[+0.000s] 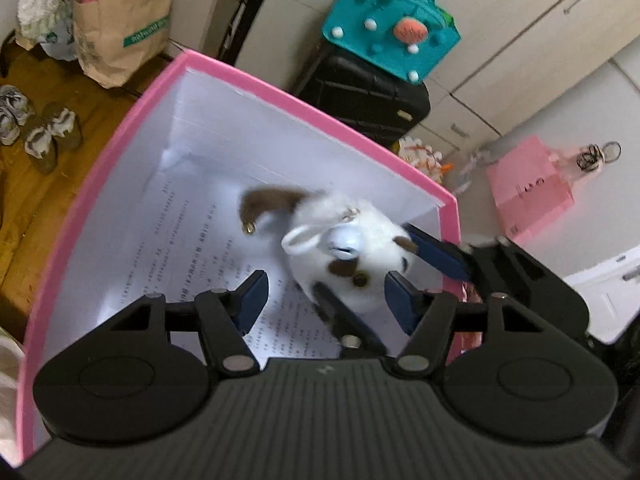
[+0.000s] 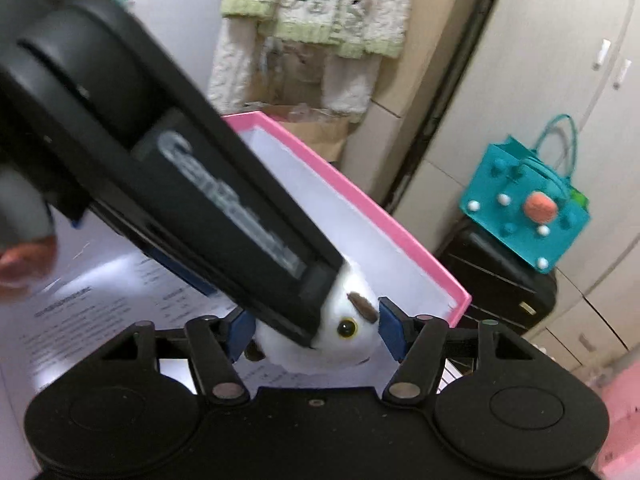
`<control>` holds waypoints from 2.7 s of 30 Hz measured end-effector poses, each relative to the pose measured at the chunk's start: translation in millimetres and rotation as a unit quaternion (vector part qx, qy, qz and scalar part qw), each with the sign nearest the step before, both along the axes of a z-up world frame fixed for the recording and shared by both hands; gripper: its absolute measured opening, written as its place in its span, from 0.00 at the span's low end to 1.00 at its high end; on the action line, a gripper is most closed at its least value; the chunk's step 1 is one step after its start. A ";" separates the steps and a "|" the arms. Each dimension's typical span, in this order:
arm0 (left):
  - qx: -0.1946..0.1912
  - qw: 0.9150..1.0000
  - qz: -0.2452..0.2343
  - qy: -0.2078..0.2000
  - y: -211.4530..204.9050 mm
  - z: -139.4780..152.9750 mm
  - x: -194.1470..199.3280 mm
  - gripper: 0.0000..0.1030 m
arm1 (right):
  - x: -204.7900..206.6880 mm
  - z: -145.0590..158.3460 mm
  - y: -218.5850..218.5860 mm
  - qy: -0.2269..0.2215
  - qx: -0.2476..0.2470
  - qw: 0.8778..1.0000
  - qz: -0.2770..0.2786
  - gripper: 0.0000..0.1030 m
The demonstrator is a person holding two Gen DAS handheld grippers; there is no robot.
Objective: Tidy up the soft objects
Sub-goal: 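Lift the panda plush with the left gripper and carry it over the pink box, then open the left gripper to drop the panda plush into the box, then grasp the white soap bar with the left gripper while the right gripper grasps the pink pompom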
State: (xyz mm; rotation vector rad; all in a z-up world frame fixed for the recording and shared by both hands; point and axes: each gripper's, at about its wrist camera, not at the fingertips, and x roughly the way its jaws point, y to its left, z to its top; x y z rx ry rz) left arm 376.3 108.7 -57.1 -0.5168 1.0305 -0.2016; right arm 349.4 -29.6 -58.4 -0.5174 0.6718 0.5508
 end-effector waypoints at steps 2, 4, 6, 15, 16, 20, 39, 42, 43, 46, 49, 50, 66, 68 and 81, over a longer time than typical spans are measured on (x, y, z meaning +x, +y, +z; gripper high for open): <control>0.012 1.000 0.006 -0.016 4.7 5.6 -6.8 0.61 | -8.5 7.6 -3.4 -0.002 0.007 1.000 -0.022 0.69; 0.033 0.999 0.003 -0.035 5.5 13.4 -17.8 0.61 | -20.1 18.0 -8.6 0.000 0.026 1.000 -0.012 0.69; 0.042 0.998 -0.004 -0.052 7.4 22.5 -30.0 0.61 | -27.3 28.0 -17.5 0.021 0.056 0.998 -0.009 0.69; 0.078 0.992 -0.053 -0.090 4.7 80.2 -96.5 0.62 | -70.5 71.2 -64.7 0.049 0.147 0.988 -0.003 0.69; 0.079 0.990 -0.062 -0.095 2.6 87.8 -107.6 0.62 | -76.2 74.2 -71.3 0.043 0.154 0.987 -0.006 0.69; 0.106 0.982 -0.088 -0.133 -9.4 112.4 -149.1 0.64 | -95.5 82.6 -98.3 0.050 0.184 0.981 -0.025 0.69; 0.169 0.949 -0.187 -0.192 -65.7 146.6 -281.0 0.69 | -241.7 129.6 -160.9 0.008 0.219 0.976 0.010 0.69; 0.176 0.942 -0.206 -0.197 -78.6 144.2 -293.2 0.69 | -264.3 127.9 -169.8 -0.015 0.216 0.976 0.007 0.70; 0.177 0.940 -0.213 -0.198 -83.0 142.9 -295.9 0.69 | -269.5 126.2 -172.5 -0.021 0.216 0.976 0.002 0.70; 0.176 0.936 -0.235 -0.197 -94.9 137.0 -301.0 0.70 | -283.5 117.2 -184.6 -0.032 0.222 0.975 -0.014 0.70; 0.177 0.931 -0.257 -0.187 -107.2 126.8 -301.4 0.70 | -292.3 104.6 -198.8 -0.034 0.233 0.971 -0.034 0.70; 0.176 0.931 -0.264 -0.183 -111.1 122.4 -299.6 0.70 | -295.5 100.4 -202.9 -0.037 0.233 0.971 -0.041 0.70; 0.109 0.927 -0.227 -0.276 -131.5 42.9 -288.7 0.70 | -280.2 10.2 -234.8 0.007 0.268 0.959 -0.094 0.71; 0.117 0.925 -0.213 -0.291 -138.4 38.6 -287.6 0.70 | -276.7 -5.6 -237.1 0.007 0.267 0.958 -0.105 0.71; 0.171 0.921 -0.168 -0.307 -195.5 9.1 -258.9 0.70 | -242.1 -64.6 -249.4 -0.003 0.235 0.958 -0.167 0.71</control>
